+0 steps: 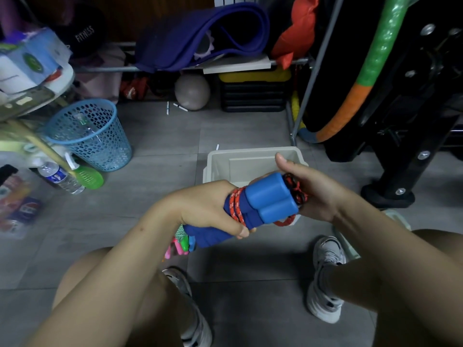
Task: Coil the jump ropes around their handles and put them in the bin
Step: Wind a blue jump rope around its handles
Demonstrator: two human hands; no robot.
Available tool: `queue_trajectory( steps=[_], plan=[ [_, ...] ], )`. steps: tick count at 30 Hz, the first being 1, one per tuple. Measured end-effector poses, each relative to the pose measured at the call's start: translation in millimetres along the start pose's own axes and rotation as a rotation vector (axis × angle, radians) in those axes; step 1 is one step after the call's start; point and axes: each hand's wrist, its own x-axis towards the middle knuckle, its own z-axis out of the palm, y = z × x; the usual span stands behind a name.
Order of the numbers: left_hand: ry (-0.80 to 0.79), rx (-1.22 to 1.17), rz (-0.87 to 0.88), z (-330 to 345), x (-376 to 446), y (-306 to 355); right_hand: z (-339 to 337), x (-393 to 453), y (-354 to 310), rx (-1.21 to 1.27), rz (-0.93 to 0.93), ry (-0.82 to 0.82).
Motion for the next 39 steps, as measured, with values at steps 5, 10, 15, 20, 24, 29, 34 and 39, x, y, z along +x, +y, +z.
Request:
queue_trajectory(
  steps=[5, 10, 15, 20, 24, 29, 34, 39],
  plan=[
    [-0.047, -0.208, 0.032, -1, -5, 1, -4, 0, 3, -0.083, -0.103, -0.025],
    [-0.023, -0.628, 0.078, 3, -2, 0, -5, 1, 4, -0.062, -0.197, 0.008],
    [0.139, -0.833, 0.071, 6, 5, 1, -3, -1, 13, -0.112, -0.285, 0.021],
    [0.206, -0.889, 0.072, 9, 11, 0, 11, 8, 25, -0.189, -0.281, 0.178],
    [0.283, -0.943, 0.016, 10, 12, 2, 15, 6, 18, -0.336, -0.255, 0.321],
    [0.287, -0.911, -0.001, 11, 14, 4, 17, 8, 21, -0.332, -0.242, 0.445],
    [0.293, -0.956, -0.014, 13, 17, 7, 11, 16, 24, -0.391, -0.257, 0.569],
    [0.317, -0.959, -0.010, 11, 17, 8, 21, 5, 18, -0.392, -0.267, 0.442]
  ],
)
